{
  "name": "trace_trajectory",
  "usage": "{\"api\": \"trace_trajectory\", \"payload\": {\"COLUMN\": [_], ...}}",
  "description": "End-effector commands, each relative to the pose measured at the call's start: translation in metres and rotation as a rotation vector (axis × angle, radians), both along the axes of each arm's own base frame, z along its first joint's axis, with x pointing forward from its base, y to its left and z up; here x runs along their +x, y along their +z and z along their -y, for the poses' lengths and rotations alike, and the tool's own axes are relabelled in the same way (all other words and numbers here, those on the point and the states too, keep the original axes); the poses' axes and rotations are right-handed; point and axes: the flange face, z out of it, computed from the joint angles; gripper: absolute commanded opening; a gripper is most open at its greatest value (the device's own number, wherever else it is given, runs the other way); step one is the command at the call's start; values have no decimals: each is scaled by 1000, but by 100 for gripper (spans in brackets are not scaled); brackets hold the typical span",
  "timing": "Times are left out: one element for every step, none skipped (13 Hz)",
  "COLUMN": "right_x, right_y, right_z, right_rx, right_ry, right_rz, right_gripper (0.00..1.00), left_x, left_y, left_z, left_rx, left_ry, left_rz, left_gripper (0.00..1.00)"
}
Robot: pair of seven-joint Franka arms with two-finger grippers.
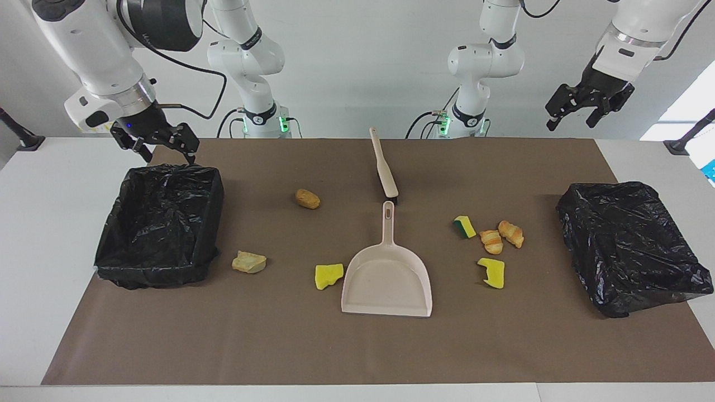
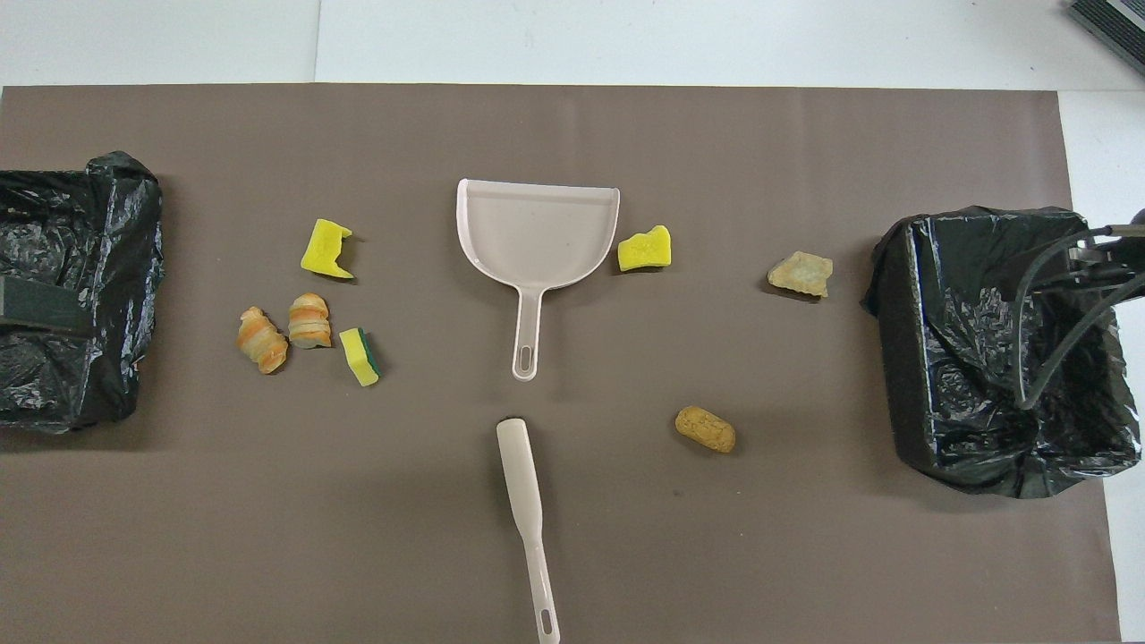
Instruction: Sweep and dump trash in bin
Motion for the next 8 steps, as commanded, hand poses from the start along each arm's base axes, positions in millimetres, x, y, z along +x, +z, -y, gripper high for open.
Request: {"api": "trace_trajectory", "payload": {"right_x": [-5, -5, -6, -6, -6, -6, -7, -7], "right_y": [6, 6, 8, 8, 8, 8, 11, 10], "right_z": [0, -2, -6, -14, -16, -19, -19, -21], "right_rx": [30, 30, 28, 29, 29, 28, 27, 27], "right_ry": [16, 19, 26, 40, 43, 48, 48, 50], "right_rz": [-1, 1, 4, 5, 5, 5, 11, 11], "right_gripper": [100, 100, 100, 100, 100, 100, 100, 100], "left_x": [-3, -3, -3, -3, -3, -3, -3, -3], "left_y": [3, 3, 3, 3, 3, 3, 3, 3], "left_z": [-2, -2, -2, -2, -2, -2, -2, -2], "left_rx": [4, 4, 4, 4, 4, 4, 4, 4], "left_ry": [1, 2, 2, 2, 2, 2, 2, 2], "left_rz": [-4, -4, -4, -4, -4, -4, -4, -4], "left_gripper": [100, 100, 100, 100, 100, 100, 100, 100]}}
